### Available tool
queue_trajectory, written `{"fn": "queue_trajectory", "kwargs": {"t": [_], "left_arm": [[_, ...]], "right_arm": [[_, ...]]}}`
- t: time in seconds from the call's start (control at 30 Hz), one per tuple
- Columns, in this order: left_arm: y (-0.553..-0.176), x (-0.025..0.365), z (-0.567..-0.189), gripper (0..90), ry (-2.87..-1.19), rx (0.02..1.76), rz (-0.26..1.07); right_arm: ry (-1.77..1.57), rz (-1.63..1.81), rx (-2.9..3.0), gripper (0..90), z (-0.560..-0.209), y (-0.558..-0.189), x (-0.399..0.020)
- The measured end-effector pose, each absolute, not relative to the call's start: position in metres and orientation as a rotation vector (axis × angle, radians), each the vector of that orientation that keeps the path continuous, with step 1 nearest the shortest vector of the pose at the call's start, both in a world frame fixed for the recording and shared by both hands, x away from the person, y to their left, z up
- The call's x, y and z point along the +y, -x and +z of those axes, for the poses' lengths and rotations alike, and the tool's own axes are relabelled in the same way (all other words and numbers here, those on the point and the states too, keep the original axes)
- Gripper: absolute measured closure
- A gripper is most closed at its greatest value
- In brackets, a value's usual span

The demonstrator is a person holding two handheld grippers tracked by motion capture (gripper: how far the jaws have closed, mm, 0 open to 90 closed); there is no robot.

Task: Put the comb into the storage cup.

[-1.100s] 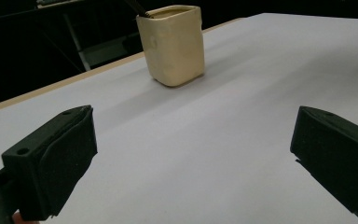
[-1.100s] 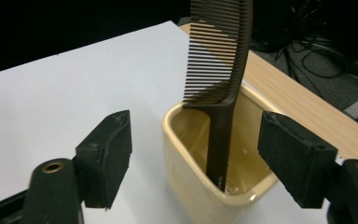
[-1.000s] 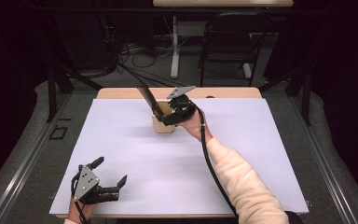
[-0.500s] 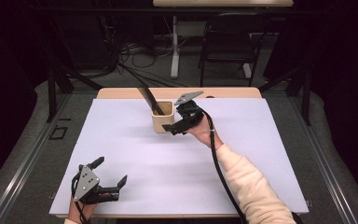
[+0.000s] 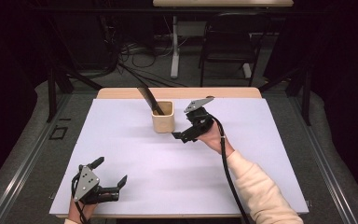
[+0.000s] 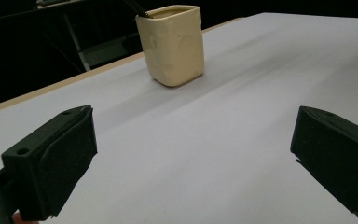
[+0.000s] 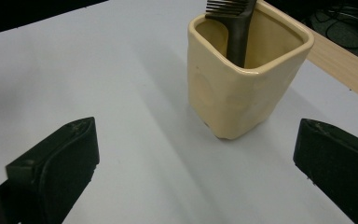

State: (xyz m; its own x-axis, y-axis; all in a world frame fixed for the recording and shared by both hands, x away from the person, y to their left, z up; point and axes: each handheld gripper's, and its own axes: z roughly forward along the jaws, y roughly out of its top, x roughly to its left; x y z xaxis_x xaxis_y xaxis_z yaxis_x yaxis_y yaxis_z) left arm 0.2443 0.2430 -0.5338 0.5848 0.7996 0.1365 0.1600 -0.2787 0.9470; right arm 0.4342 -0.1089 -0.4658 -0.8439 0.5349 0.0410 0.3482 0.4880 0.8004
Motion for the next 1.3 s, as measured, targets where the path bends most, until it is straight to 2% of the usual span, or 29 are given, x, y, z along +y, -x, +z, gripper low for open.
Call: {"fn": "queue_trajectory", "kwargs": {"t": [0.6, 1.3], "left_arm": [[-0.245, 0.243, -0.534, 0.3, -1.777, 0.785, 0.760], [-0.245, 0.242, -0.534, 0.3, -1.780, 0.789, 0.760]], "right_arm": [[-0.754, 1.249, 2.520, 0.0, -0.472, -0.408, -0.129], [-0.795, 1.171, 2.510, 0.0, -0.486, -0.376, -0.170]]}}
